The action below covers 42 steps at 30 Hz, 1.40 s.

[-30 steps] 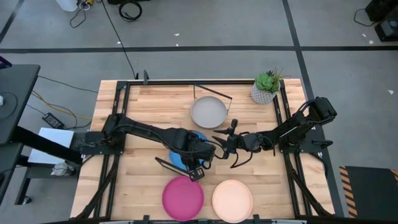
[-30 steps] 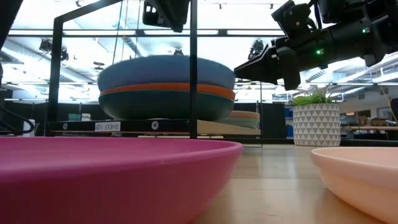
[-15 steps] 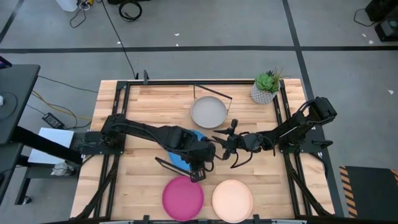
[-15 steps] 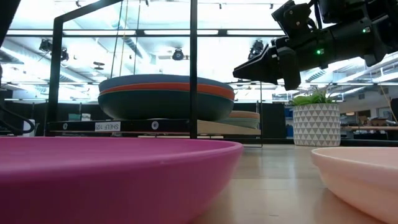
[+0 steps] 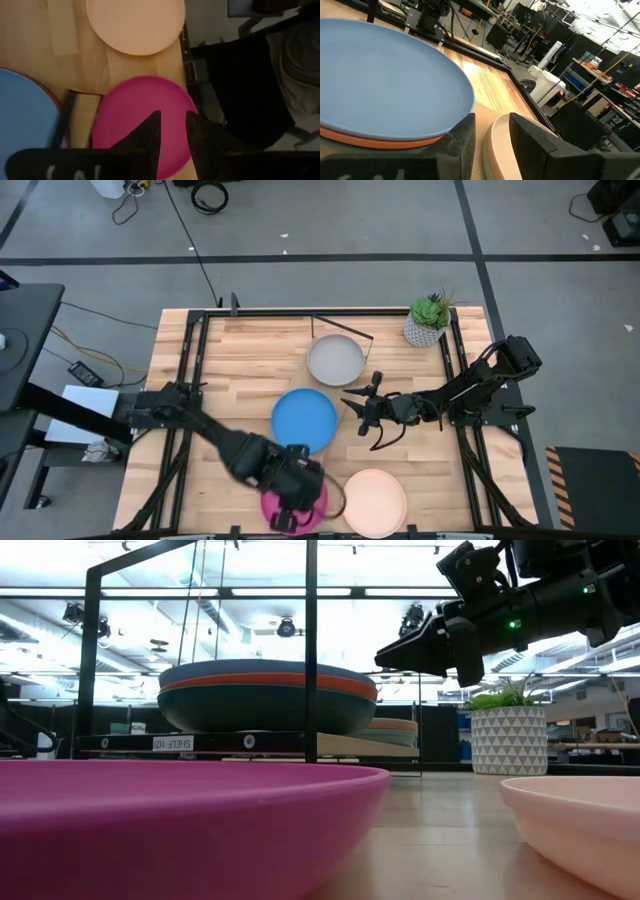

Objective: Place and stack plates onto a shelf
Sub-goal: Stack the pink plate on the top of the blue plate on the shelf

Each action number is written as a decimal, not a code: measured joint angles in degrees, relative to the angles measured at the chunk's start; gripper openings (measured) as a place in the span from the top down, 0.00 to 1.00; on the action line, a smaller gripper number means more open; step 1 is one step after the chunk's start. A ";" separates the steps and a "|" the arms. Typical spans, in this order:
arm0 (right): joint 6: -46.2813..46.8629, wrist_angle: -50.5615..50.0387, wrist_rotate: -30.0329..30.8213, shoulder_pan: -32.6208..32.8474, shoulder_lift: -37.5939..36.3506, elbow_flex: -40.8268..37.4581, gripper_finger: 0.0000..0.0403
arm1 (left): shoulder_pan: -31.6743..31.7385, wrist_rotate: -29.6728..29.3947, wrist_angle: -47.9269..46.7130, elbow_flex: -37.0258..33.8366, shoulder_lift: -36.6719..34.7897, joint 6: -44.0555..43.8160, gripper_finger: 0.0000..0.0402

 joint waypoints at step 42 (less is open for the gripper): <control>-0.20 0.92 0.20 -0.07 0.00 0.00 0.69 | -10.87 -10.35 -10.57 -0.22 15.17 -6.76 0.58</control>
